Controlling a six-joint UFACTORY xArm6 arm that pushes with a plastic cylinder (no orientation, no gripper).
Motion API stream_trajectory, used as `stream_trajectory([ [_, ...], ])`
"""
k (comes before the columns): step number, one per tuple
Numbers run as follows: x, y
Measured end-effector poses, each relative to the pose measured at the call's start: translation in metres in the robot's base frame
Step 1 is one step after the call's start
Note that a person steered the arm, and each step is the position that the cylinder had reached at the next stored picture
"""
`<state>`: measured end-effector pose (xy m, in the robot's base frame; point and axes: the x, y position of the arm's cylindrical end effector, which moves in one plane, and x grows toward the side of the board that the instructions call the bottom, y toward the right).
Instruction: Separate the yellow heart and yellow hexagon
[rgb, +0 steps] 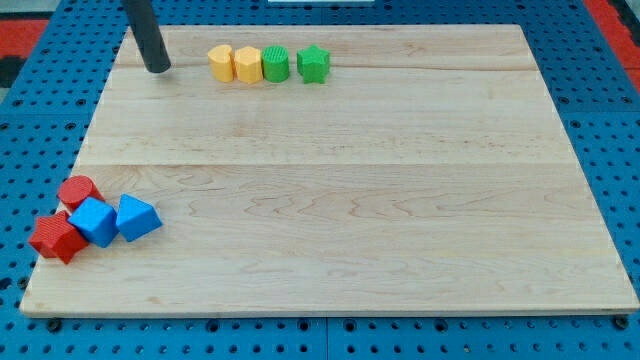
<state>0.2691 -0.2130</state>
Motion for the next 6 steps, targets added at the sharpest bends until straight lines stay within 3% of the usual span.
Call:
stream_trajectory([
  [1, -0.021, 0.015],
  [4, -0.008, 0.051],
  [6, -0.034, 0.103],
])
